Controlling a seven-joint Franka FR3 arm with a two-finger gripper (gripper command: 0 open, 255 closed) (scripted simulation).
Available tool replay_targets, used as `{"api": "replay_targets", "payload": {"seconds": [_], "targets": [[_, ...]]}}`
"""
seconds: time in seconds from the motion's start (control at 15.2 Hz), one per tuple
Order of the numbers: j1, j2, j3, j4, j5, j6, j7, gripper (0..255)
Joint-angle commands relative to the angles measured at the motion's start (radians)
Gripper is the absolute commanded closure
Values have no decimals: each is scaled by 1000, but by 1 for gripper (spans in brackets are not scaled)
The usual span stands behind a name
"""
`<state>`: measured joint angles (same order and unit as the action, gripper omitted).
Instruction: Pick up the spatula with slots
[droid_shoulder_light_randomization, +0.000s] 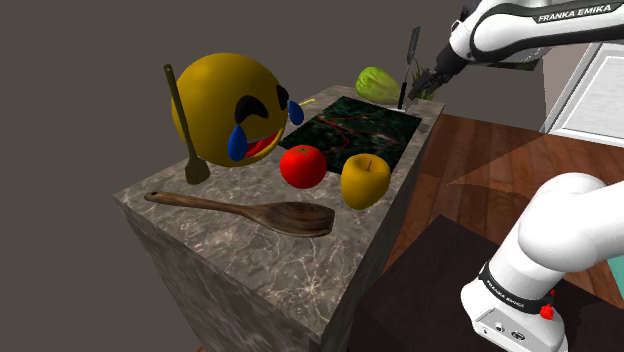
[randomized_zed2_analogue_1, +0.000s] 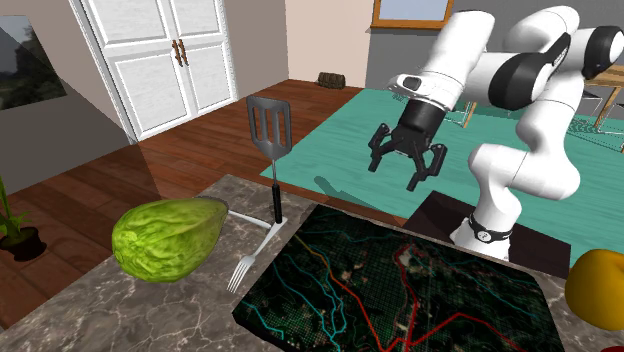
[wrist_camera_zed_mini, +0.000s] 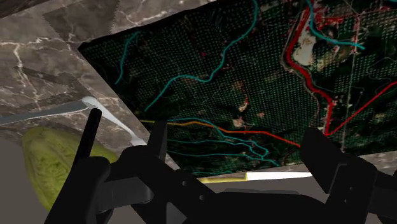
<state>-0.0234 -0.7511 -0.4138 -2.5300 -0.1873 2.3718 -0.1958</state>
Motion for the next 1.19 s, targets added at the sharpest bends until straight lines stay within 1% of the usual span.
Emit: {"api": "replay_targets", "payload": {"seconds": [0.0, 0.13, 0.26, 0.33, 0.46, 0.59, 0.79, 0.92, 1.06, 1.12], "targets": [[29, 46, -62, 11, 13, 103, -49, 0], [72, 91, -136, 27, 38, 196, -108, 0], [133, 135, -222, 51, 75, 282, -176, 0], [172, 155, -269, 65, 98, 322, -213, 0], [268, 190, -376, 101, 150, 395, -293, 0], [387, 212, -499, 144, 207, 460, -377, 0], [598, 212, -702, 222, 280, 538, -499, 0], [742, 186, -834, 282, 308, 579, -567, 0], [874, 142, -949, 348, 317, 612, -624, 0], [899, 130, -970, 362, 315, 618, -632, 0]]}}
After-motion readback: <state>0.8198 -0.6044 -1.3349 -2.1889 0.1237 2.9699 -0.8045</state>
